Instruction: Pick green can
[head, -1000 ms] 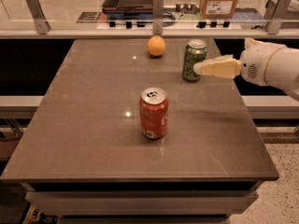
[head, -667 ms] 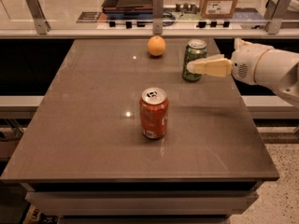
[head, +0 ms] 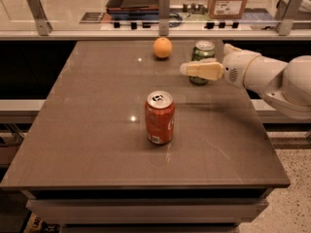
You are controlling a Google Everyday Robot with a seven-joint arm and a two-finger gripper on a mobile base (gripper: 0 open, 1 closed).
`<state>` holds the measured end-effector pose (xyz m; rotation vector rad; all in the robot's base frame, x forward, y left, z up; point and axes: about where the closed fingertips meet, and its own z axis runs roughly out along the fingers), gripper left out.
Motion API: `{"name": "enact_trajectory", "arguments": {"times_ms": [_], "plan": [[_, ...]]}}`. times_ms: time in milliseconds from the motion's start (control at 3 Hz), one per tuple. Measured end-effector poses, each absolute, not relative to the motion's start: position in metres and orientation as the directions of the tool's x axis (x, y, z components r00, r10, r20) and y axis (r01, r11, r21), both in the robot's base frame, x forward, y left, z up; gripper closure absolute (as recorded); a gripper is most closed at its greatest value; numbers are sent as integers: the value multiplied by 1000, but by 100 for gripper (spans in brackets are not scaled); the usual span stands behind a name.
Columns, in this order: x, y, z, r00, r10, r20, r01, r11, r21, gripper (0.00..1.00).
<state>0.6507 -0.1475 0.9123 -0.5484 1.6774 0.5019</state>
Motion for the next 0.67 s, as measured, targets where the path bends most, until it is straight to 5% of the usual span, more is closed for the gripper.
{"name": "enact_trajectory", "arguments": {"times_ms": [667], "plan": [[673, -134, 897, -124, -9, -992, -616, 785, 70, 0]]}}
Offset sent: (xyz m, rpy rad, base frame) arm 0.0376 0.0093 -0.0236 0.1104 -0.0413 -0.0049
